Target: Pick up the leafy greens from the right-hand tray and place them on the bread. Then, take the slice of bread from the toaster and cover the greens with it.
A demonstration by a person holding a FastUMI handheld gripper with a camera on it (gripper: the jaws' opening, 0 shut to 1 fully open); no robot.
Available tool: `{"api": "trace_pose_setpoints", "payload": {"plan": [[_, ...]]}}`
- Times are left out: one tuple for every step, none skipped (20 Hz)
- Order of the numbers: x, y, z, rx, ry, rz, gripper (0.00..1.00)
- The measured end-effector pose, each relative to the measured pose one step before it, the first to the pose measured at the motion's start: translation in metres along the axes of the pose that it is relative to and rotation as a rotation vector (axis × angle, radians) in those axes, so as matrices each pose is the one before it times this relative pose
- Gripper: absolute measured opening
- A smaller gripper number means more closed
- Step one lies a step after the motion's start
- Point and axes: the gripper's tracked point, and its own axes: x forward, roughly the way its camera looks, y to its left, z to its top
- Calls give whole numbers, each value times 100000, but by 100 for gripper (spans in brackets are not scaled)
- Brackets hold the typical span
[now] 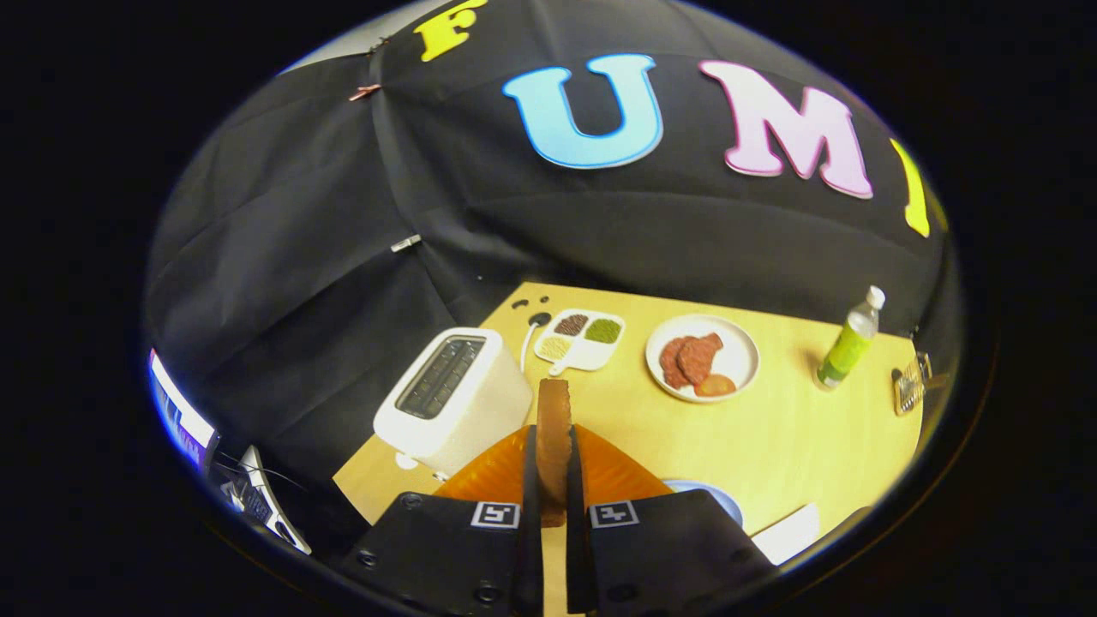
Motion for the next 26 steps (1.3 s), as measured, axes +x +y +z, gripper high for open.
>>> {"api": "trace_pose_setpoints", "payload": {"plan": [[-113, -1072, -975, 1813, 817, -1478, 15], [-64, -1075, -917, 1994, 780, -1438, 15], [-129, -928, -893, 2351, 1013, -1095, 15], [61, -847, -940, 2503, 933, -553, 15], [129, -639, -920, 2427, 1220, 96, 15], [252, -656, -1041, 2132, 1425, 579, 15], [232, -683, -1005, 1703, 1344, 152, 15], [185, -727, -869, 1518, 870, -208, 15], [257, -719, -651, 1127, 922, -391, 15], [257, -610, -690, 716, 855, -695, 15], [348, -587, -510, 475, 546, -892, 15], [337, -558, -391, 313, 110, -878, 15], [202, -639, -313, 394, 293, -1214, 15], [269, -527, -255, 1049, 250, -781, 15], [81, -317, -165, 1681, 135, 71, 15], [100, -479, 17, 1753, 278, -445, 15], [16, -585, -53, 1364, 307, -704, 15], [-60, -508, -66, 862, 156, -631, 15], [40, -632, -200, 958, 743, -1598, 16], [-75, -516, -279, 1024, 982, -1127, 18], [-116, -345, -157, 850, 482, -597, 18], [-135, -578, -65, 380, 98, -1273, 22], [297, -938, -256, -1047, 30, -2756, 22], [-543, -650, -209, -1330, 300, -1198, 40], [74, -703, -199, -683, 620, -1611, 41], [-498, -592, -114, -214, 305, -1313, 46]]}}
